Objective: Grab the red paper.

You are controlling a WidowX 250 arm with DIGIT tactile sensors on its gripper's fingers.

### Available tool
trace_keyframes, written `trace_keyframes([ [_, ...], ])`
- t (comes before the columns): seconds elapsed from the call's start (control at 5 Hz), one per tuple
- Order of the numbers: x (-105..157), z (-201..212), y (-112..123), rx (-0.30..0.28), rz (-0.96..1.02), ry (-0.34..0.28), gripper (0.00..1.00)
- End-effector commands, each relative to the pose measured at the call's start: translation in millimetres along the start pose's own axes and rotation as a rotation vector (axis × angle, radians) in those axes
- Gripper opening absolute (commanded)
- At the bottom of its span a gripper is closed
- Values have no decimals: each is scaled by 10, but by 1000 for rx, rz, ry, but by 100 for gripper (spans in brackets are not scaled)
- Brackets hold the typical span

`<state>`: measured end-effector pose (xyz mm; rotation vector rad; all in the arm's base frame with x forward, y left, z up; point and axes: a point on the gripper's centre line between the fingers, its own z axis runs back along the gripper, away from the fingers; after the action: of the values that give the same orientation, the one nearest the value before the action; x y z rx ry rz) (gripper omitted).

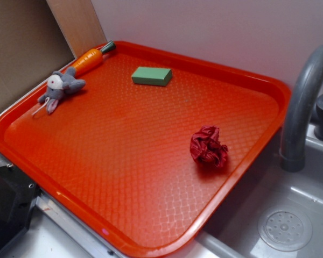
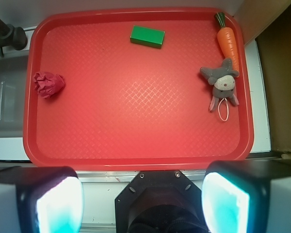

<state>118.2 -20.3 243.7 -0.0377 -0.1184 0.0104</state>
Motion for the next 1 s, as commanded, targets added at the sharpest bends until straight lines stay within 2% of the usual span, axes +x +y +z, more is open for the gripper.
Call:
trace_keyframes([
  [0.0, 0, 0, 0, 0, 0, 0, 100],
  [0.2, 352, -97, -347, 68, -259, -71, 100],
  [0.4, 560, -203, -543, 65, -509, -144, 100],
  [0.6, 820, -341, -765, 101, -765, -224, 100],
  [0.8, 1097, -635, -959, 60, -1007, -303, 100],
])
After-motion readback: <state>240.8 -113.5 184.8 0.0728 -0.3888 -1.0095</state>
